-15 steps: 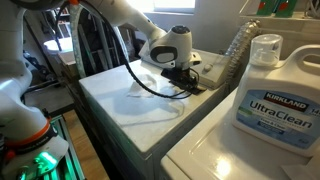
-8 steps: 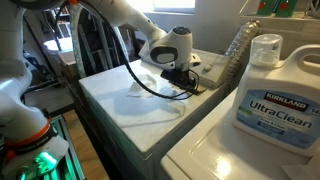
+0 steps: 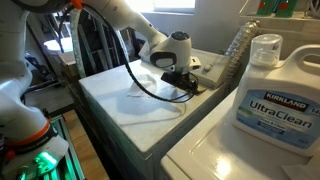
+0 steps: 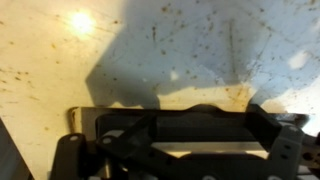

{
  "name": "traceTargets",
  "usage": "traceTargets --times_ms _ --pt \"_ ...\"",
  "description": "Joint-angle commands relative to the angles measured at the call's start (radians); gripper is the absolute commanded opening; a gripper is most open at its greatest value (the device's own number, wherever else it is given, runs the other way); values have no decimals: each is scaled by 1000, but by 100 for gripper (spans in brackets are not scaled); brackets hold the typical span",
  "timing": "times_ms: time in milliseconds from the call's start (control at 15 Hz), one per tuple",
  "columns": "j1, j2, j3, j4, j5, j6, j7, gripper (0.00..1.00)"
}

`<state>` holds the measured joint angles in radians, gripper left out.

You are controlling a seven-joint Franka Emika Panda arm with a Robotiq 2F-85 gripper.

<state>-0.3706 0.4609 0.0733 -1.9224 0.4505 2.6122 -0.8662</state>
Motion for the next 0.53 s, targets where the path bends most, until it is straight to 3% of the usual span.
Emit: traceTargets --times_ms 0,467 --pt "-35 16 53 0 99 45 -25 100" --pt "-20 29 48 0 144 61 -27 100"
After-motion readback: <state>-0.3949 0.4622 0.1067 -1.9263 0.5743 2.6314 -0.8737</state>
